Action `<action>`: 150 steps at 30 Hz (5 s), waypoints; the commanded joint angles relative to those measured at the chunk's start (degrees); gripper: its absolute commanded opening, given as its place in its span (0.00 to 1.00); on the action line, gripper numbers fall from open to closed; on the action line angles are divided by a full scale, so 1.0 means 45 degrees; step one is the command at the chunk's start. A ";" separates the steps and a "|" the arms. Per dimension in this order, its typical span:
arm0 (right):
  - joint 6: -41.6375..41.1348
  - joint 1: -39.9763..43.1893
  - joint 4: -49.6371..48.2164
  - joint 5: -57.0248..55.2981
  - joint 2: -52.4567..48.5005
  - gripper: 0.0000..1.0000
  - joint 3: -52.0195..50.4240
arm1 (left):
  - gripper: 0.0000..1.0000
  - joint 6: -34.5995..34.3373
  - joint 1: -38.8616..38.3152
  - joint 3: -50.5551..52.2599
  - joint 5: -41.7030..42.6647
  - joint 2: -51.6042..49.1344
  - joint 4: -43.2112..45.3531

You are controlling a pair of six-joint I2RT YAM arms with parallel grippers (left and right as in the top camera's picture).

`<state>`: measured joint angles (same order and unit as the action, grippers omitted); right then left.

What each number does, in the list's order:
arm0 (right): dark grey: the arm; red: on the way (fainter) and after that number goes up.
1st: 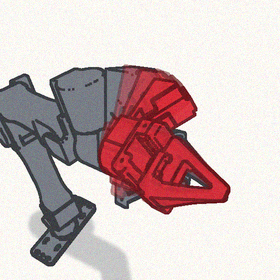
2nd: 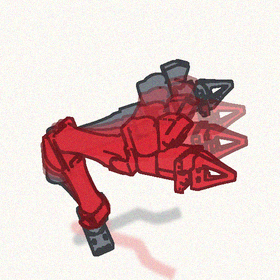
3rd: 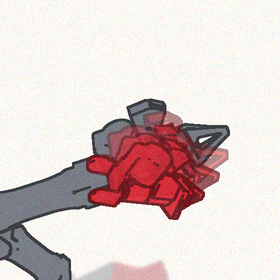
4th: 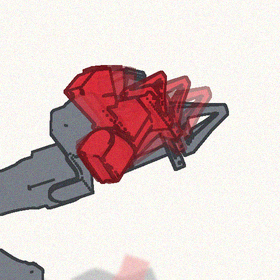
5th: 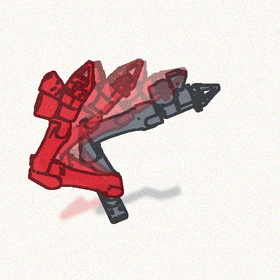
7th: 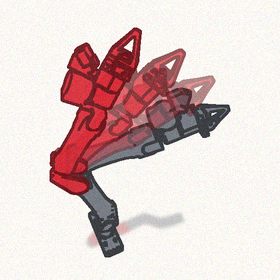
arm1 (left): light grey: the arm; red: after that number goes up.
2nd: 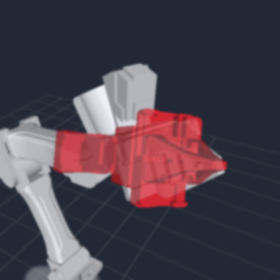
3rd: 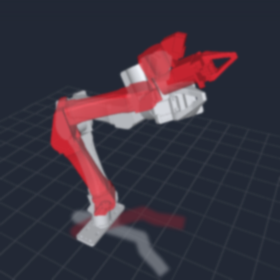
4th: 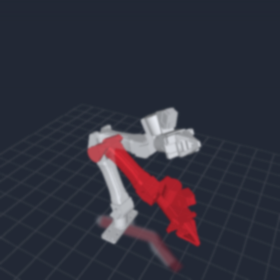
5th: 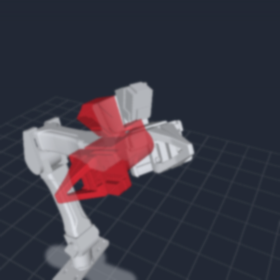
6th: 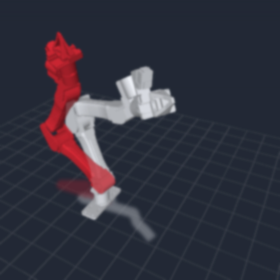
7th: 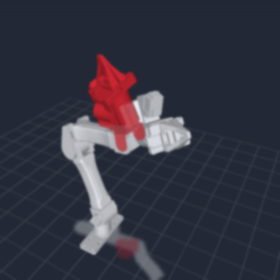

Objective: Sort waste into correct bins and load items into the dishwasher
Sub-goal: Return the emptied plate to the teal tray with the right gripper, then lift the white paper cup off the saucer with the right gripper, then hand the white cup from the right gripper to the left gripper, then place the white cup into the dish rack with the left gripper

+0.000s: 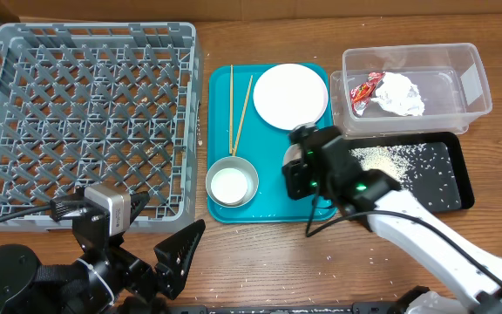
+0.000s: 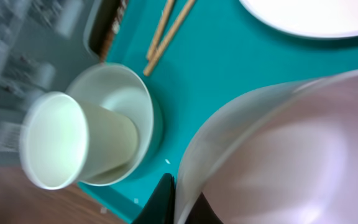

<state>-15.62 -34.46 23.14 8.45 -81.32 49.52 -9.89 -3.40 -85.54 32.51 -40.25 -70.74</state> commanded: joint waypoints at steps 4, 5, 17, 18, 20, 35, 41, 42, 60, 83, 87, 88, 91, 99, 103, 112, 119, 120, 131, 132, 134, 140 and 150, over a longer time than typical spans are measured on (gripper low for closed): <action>0.1365 -0.0874 -0.0325 -0.1622 -0.1729 0.14 0.0384 | 1.00 0.0248 -0.0024 -0.0015 0.0000 0.0044 0.0044; 0.1365 -0.0918 -0.0039 -0.1627 -0.1749 0.34 0.0500 | 1.00 0.0248 -0.0024 -0.0015 0.0000 0.0044 0.0039; 0.0699 -0.1020 0.7402 0.0884 -0.1744 0.59 0.7023 | 1.00 0.0248 -0.0024 -0.0015 0.0000 0.0044 0.0039; 0.0330 -0.1020 0.7252 0.1015 -0.1744 0.59 0.7014 | 1.00 0.0248 -0.0024 -0.0015 0.0000 0.0044 0.0044; -0.0408 -0.1020 0.7140 0.1010 -0.1860 0.60 0.6985 | 1.00 0.0243 -0.0024 -0.0015 -0.0024 0.0044 0.0170; -0.1977 -0.2424 0.6431 -0.0005 -0.4906 0.53 0.6985 | 1.00 -0.0393 -0.0024 -0.0015 -0.3055 0.0044 -0.1015; -0.1967 -0.2225 0.6266 -0.0253 -0.4624 0.51 0.7038 | 1.00 -0.1855 -0.0024 0.0379 -0.6951 -0.0296 -0.2773; -0.1967 -0.2191 0.6246 -0.0204 -0.4580 0.51 0.7038 | 1.00 -0.1851 -0.0024 0.0563 -0.6761 -0.0384 -0.2798; -0.2171 -0.2341 0.5144 -0.0495 -0.5391 0.25 0.6232 | 1.00 -0.1860 -0.0024 0.1180 -0.5911 -0.1705 -0.2399; -0.1010 -0.0432 0.6071 0.1195 -0.2181 0.04 0.7169 | 1.00 -0.1681 0.0228 0.1472 0.0894 -0.4201 0.1501; 0.0957 0.1258 0.5906 0.4983 -0.0141 0.04 0.7276 | 1.00 -0.1399 0.0831 0.1472 0.5071 -0.4915 0.2715; 0.1433 0.1685 0.5882 0.6013 0.0272 0.04 0.7276 | 1.00 -0.1292 0.0976 0.1472 0.6096 -0.5105 0.2939; 0.2778 0.2861 0.5863 0.9136 0.1234 0.04 0.7276 | 1.00 -0.0588 0.1146 0.1472 0.9403 -0.5775 0.3614; 0.3536 0.3327 0.4697 1.3444 0.1719 0.04 0.7271 | 0.98 0.0942 0.0559 0.1477 1.2910 -0.6892 0.3551; 0.3531 0.3230 0.4381 1.3537 0.1710 0.04 0.7271 | 0.96 0.1059 0.0053 0.1477 1.2915 -0.6858 0.3531; 0.3526 0.3230 0.4158 1.3483 0.1685 0.04 0.7266 | 0.79 0.1069 -0.1287 0.1477 1.2910 -0.6853 0.3405; 0.3521 0.3230 0.4226 1.3483 0.1685 0.04 0.7242 | 0.61 0.1064 -0.1443 0.1477 1.2905 -0.6853 0.3405; 0.3521 0.3230 0.4274 1.3483 0.1685 0.04 0.7242 | 0.59 0.1064 -0.1443 0.1477 1.2886 -0.6853 0.3405; 0.3220 0.3701 0.4561 1.2196 0.1962 0.49 0.7266 | 0.58 0.1044 -0.1054 0.1477 1.1370 -0.6853 0.3279; 0.3089 0.3910 0.4595 1.1914 0.2064 0.54 0.7266 | 0.58 0.1020 -0.0855 0.1477 1.1356 -0.6853 0.3196; 0.2701 0.4702 0.4639 1.1521 0.2419 0.57 0.7266 | 0.54 0.1020 -0.0325 0.1477 1.0943 -0.6849 0.2934; 0.2084 0.6280 0.5552 1.1278 0.3123 0.64 0.7266 | 0.49 0.0850 0.1486 0.1477 0.3628 -0.6853 0.0427; 0.2152 0.6305 0.9015 0.7669 0.2885 0.64 0.7242 | 0.57 -0.2458 0.1768 0.1477 -0.7776 -0.6863 -0.3123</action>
<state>-6.00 -6.26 62.46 49.23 -67.94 81.80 -12.78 4.27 -79.05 19.27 -71.42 -81.73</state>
